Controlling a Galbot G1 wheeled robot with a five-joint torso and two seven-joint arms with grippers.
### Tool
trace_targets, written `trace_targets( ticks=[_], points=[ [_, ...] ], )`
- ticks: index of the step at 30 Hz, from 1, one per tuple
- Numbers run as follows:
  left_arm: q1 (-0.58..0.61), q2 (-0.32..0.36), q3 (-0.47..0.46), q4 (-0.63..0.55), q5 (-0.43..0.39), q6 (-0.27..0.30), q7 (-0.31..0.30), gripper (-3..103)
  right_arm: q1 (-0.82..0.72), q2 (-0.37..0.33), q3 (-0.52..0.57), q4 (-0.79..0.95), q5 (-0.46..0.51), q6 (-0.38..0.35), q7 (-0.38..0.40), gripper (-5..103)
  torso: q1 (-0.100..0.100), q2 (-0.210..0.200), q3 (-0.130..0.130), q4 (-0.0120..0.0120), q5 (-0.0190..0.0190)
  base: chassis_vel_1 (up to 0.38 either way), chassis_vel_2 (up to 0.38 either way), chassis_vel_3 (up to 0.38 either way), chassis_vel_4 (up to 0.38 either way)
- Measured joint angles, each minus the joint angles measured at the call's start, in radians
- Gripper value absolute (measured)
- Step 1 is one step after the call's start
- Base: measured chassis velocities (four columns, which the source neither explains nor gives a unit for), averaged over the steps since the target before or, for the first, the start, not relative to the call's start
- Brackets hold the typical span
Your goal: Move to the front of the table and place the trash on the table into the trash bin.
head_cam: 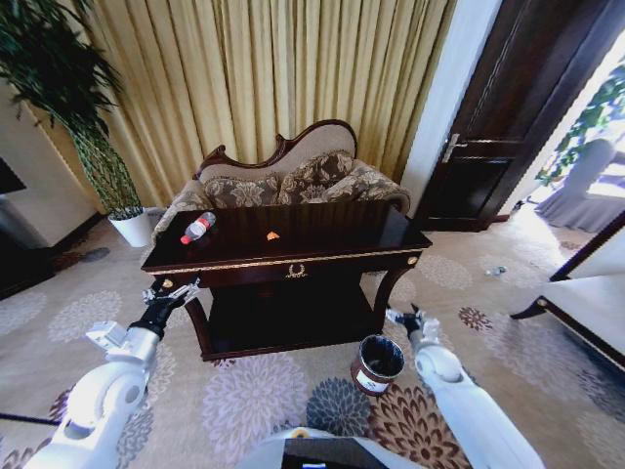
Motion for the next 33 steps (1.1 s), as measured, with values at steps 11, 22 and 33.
trace_targets(
  ticks=[11,22,33],
  points=[
    [-0.002,0.021,0.001,-0.018,-0.004,0.002,0.0,100,0.015,-0.085,-0.027,0.274,0.139,-0.049,-0.014,100,0.0,0.0,0.0,-0.0001,0.0,0.0,0.0,0.0,0.0],
    [-0.015,0.059,-0.017,-0.031,-0.027,0.012,-0.002,100,0.062,-0.12,-0.047,0.303,0.199,-0.085,-0.05,100,0.0,0.0,0.0,-0.0003,0.0002,0.0,0.0,0.0,0.0],
    [-0.005,0.039,-0.007,-0.037,-0.016,0.016,-0.003,100,0.062,-0.116,-0.047,0.286,0.193,-0.075,-0.068,100,0.0,0.0,0.0,0.0001,0.0002,-0.006,0.004,0.005,-0.005]
  ],
)
